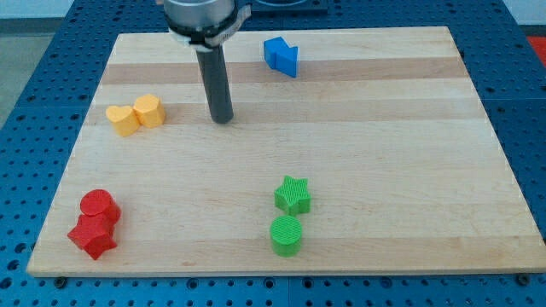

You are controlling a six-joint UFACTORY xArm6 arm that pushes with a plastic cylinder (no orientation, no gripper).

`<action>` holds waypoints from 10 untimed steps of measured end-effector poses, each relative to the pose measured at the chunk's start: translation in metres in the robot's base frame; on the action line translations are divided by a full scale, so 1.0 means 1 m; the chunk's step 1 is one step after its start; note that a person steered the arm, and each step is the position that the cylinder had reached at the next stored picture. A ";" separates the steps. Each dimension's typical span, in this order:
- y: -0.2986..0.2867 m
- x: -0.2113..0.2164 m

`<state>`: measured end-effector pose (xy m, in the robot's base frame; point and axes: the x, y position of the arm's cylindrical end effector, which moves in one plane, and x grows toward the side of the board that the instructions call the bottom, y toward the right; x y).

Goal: Move green circle to the bottom right

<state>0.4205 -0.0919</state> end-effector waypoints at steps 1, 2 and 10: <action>0.001 0.067; 0.001 0.067; 0.098 0.174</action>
<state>0.5942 0.0058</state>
